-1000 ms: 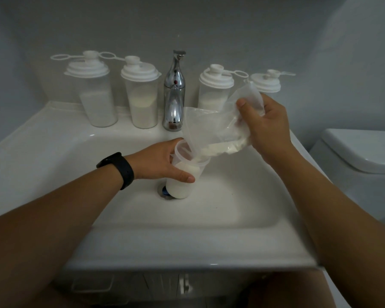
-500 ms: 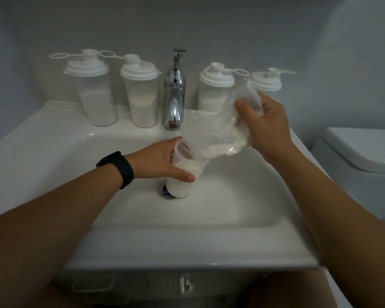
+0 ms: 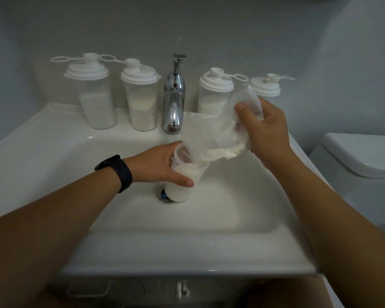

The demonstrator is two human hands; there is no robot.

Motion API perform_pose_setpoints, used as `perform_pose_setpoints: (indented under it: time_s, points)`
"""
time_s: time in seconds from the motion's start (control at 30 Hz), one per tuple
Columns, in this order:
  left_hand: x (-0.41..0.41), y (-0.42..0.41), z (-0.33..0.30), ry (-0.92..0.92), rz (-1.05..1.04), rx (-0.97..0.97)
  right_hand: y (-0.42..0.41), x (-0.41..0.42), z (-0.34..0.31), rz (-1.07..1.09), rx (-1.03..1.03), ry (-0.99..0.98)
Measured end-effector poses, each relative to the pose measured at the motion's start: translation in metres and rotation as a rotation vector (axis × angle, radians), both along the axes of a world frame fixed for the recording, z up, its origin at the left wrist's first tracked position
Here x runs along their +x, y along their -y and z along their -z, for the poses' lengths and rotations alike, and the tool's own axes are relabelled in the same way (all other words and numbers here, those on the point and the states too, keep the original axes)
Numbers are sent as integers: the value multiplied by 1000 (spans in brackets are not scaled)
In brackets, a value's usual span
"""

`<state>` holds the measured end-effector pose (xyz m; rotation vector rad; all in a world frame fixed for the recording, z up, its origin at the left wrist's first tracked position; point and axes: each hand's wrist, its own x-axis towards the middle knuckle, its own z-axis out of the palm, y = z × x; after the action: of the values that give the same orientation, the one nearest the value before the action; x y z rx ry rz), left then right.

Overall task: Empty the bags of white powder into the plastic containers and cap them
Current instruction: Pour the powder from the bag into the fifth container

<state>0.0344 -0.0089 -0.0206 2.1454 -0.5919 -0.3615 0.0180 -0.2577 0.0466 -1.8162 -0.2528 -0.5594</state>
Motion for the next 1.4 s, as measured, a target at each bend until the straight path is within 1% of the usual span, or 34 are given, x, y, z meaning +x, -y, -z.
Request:
perform_pose_setpoints:
  time_s: [0.43,0.6,0.83,1.03,1.2,1.4]
  points:
    - [-2,-1,-1,-19,4,1,-1,-1,0,3,-8,-13]
    - [-1,-1,-1,-24,-7,7,0,-2,-2,-45,-92,-86]
    - [0,0,0,-12,-7,-1,2,-2,-6,49,-32,-6]
    - [-1,0,-1,-13,6,-5,-1,-5,-5,6,-48,33]
    - [0,0,0,-16,-7,2,-1,-5,-3,-16,-82,22]
    - [-1,0,-1,-13,-1,4,-2,-3,-2,-6,-64,28]
